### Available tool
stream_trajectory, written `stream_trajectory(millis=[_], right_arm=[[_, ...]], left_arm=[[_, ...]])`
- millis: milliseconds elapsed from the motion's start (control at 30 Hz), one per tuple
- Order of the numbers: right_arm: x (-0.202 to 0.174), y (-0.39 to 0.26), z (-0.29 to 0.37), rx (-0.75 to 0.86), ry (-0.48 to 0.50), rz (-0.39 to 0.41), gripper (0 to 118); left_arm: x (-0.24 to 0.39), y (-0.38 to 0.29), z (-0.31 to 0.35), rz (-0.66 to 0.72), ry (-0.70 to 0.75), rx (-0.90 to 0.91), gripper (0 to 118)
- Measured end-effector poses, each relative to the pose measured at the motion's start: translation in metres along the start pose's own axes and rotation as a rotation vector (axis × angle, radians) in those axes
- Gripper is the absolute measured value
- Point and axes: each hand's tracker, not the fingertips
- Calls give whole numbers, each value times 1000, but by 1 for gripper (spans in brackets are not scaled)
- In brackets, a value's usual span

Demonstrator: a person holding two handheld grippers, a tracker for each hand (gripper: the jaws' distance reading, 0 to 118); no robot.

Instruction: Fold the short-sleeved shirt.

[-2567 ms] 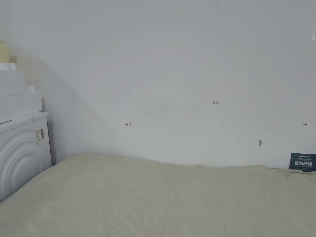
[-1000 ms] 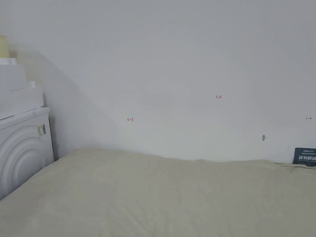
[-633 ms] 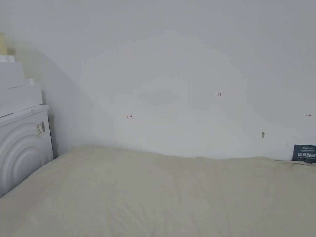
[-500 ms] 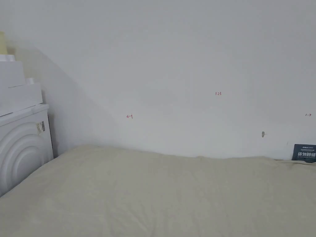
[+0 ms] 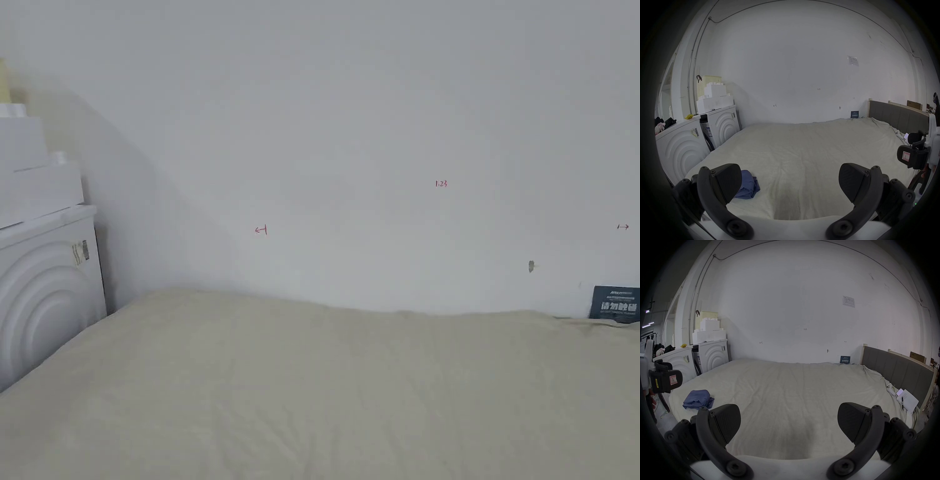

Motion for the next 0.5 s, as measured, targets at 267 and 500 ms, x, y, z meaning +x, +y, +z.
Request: stream_trajectory(millis=[267, 500], right_arm=[[1, 3, -4, -11, 34, -25, 117], [11, 13, -21, -103, 117, -238, 117]], left_arm=[[1, -1, -3, 4, -8, -8, 118], [2, 5, -13, -9, -36, -26, 118]])
